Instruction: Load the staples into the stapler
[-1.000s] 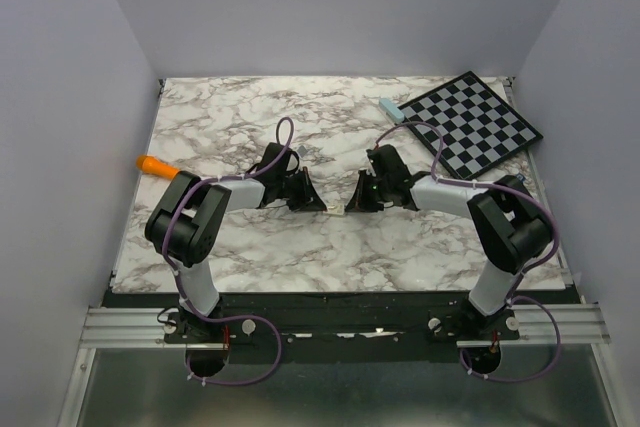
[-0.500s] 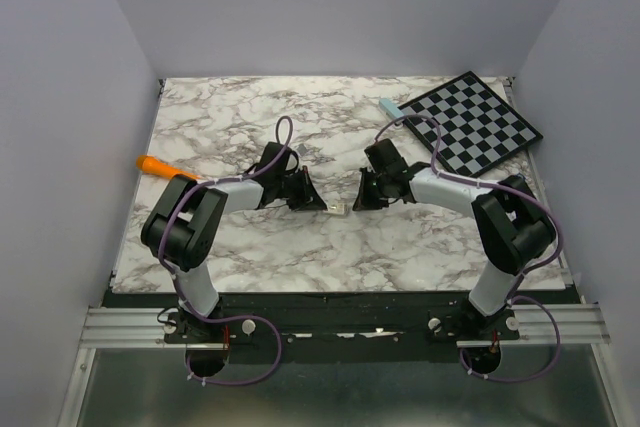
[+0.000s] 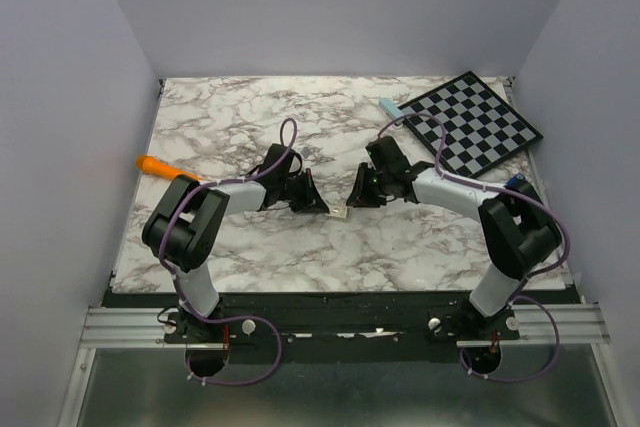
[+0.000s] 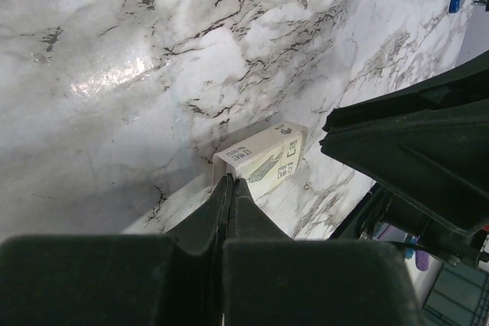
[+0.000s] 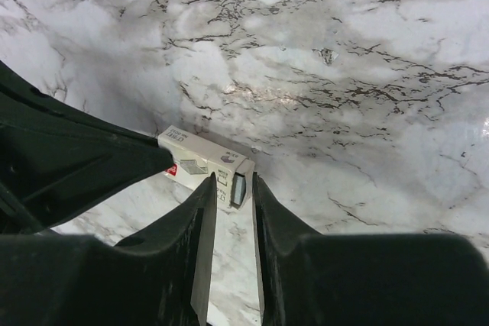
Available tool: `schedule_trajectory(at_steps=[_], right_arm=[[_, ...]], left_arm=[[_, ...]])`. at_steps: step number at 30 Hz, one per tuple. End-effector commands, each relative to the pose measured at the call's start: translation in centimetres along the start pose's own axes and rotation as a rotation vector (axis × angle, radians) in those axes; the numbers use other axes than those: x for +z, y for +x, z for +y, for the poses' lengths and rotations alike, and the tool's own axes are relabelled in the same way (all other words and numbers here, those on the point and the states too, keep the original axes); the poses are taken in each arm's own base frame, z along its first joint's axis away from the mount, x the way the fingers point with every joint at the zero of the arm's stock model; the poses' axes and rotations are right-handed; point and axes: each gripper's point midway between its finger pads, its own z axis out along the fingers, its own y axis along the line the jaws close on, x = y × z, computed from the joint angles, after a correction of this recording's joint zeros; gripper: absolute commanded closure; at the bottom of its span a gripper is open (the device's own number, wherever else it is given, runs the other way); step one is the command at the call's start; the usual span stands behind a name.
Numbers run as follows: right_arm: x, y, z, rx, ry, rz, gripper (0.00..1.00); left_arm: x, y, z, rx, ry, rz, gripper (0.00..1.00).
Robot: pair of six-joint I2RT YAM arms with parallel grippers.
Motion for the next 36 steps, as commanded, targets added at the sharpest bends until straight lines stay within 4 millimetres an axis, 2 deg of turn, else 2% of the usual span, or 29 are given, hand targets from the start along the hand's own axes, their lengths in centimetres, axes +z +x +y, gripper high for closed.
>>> schedule_trajectory(at_steps=[1, 5, 15, 36], right_arm=[[1.0, 1.4, -0.3, 0.029, 0.000, 0.052, 0.68], [1.5, 2.1, -0.8, 0.036, 0.012, 0.075, 0.76], [2.0, 2.9, -1.4, 0.028, 0.030, 0.121, 0.81], [1.1, 3.7, -1.3, 0.050, 0.025, 0.134, 0.82]], left_arm=[[0.0, 0.3, 0.1, -0.005, -0.010, 0.004, 1.00], [0.1, 0.4, 0.2, -0.012, -0.012, 0.010, 1.00], [0.4, 0.7, 0.5, -0.035, -0.020, 0.016, 1.00], [0.6, 0.9, 0.8, -0.057, -0.030, 0.018, 1.00]])
